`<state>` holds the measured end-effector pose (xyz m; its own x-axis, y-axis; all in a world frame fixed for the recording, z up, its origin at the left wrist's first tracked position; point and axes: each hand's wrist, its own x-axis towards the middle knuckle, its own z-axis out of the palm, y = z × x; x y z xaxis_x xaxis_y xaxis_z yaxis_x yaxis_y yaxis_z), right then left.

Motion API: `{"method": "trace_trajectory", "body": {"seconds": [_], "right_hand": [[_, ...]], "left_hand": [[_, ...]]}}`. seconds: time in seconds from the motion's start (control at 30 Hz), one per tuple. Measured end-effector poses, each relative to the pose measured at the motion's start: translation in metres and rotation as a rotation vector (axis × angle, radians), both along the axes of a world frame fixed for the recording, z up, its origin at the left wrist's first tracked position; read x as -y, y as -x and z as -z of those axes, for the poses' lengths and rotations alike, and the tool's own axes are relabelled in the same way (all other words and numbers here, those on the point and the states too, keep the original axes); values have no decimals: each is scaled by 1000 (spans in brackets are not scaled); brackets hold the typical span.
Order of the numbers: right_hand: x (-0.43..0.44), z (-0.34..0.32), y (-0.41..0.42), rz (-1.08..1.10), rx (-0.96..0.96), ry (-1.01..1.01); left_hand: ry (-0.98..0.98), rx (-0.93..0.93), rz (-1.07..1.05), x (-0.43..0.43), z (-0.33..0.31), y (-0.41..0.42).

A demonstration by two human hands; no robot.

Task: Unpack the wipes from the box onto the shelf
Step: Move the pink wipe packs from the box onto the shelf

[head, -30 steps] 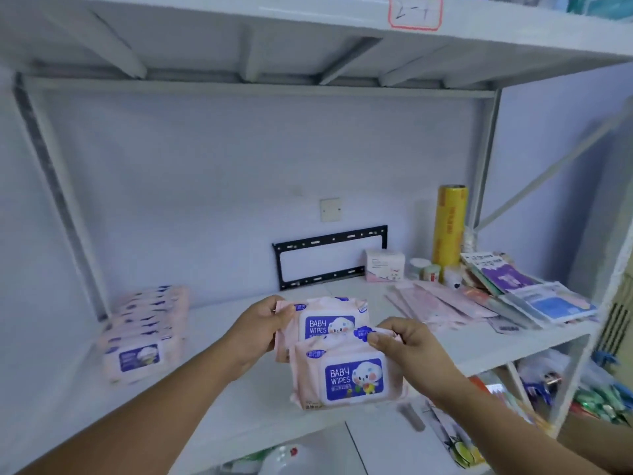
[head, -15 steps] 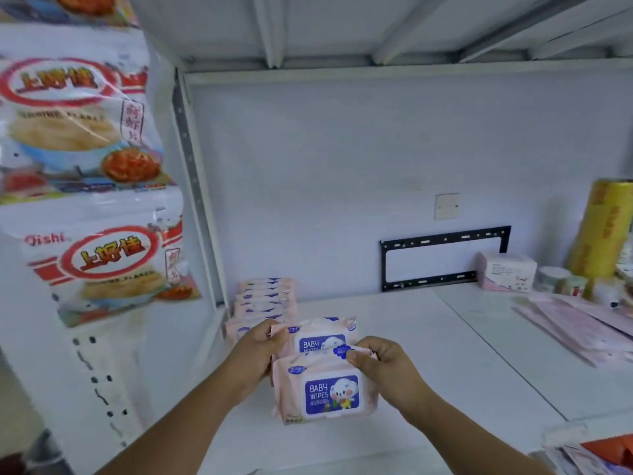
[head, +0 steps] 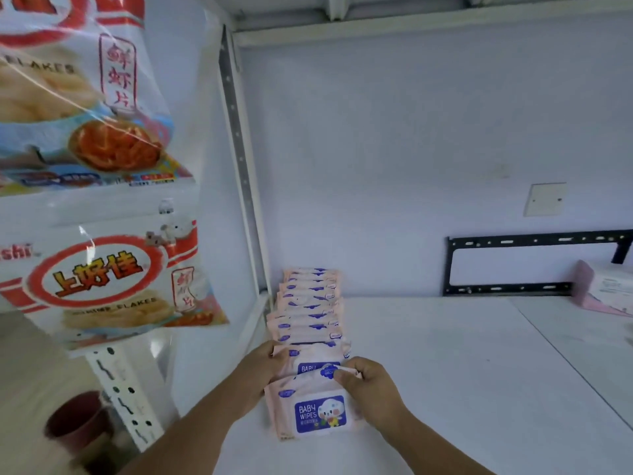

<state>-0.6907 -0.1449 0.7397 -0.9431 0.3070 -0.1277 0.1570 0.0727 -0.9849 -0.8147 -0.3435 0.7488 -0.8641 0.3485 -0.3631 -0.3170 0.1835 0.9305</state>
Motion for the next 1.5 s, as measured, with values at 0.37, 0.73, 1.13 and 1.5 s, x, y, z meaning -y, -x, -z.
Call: {"method": "trace_trajectory", "body": {"seconds": [0.37, 0.73, 1.13, 1.5], "right_hand": [[6, 26, 35, 139, 30, 57], [7, 31, 39, 45, 17, -168], [-22, 34, 22, -130, 92, -512], [-21, 43, 50, -21, 175, -492]], "left_hand": [[141, -93, 24, -12, -8, 23], [295, -389, 54, 0, 24, -20], [467, -560, 112, 3, 51, -20], [564, -500, 86, -12, 43, 8]]}}
